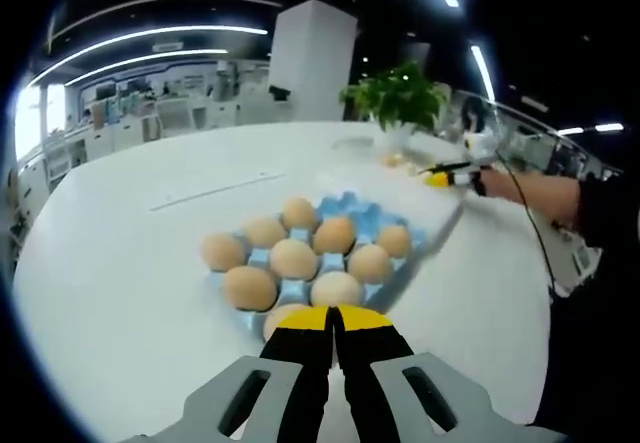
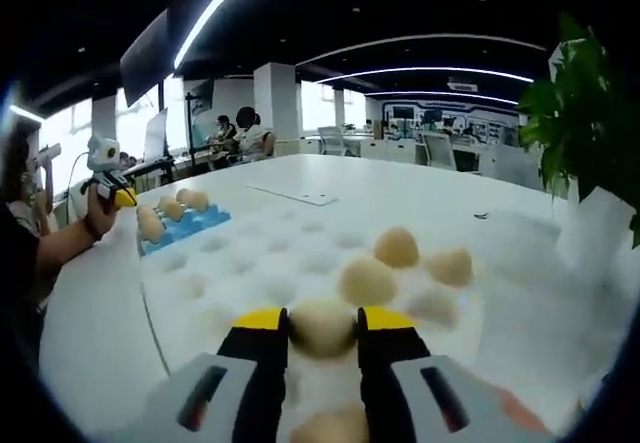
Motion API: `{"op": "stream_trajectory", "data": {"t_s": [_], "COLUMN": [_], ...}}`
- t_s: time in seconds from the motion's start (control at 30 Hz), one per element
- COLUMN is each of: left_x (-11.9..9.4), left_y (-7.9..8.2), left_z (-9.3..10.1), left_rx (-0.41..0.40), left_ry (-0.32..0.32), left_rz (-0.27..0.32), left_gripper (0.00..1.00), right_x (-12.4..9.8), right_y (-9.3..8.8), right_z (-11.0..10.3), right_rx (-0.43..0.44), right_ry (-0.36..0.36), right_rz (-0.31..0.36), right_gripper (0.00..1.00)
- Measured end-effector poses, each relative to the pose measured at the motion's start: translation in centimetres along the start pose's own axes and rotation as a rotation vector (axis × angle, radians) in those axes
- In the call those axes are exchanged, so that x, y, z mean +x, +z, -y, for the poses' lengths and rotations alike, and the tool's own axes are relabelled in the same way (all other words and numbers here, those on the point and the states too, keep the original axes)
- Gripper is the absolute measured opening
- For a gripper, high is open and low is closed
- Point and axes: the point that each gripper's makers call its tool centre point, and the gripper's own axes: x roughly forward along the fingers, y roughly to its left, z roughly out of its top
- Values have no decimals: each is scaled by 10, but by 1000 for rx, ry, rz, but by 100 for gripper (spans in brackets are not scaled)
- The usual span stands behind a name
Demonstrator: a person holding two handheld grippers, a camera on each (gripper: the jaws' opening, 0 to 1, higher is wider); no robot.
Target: Pick up the eggs on the table and place them into the egg tray on the table
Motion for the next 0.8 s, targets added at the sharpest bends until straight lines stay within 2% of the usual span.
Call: {"op": "stream_trajectory", "data": {"t_s": [0.13,0.27,0.43,0.53,0.67,0.8], "left_x": [1,2,2,2,2,2], "left_y": [-1,-1,-1,-1,0,0], "left_z": [0,-1,-1,-2,-2,-2], "left_rx": [1,2,-2,-3,-3,-4], "left_ry": [1,4,2,0,-4,-6], "left_rz": [-4,-8,-7,-8,-7,-4], "left_gripper": [1,1,1,1,1,1], "right_x": [-1,-1,0,1,4,5], "right_y": [0,1,4,5,4,2], "right_z": [1,2,5,7,9,9], "right_rx": [1,-9,3,35,101,110], "right_ry": [5,5,-4,-2,-10,-69], "right_rz": [20,73,79,65,0,-85], "right_gripper": [28,27,27,27,27,26]}}
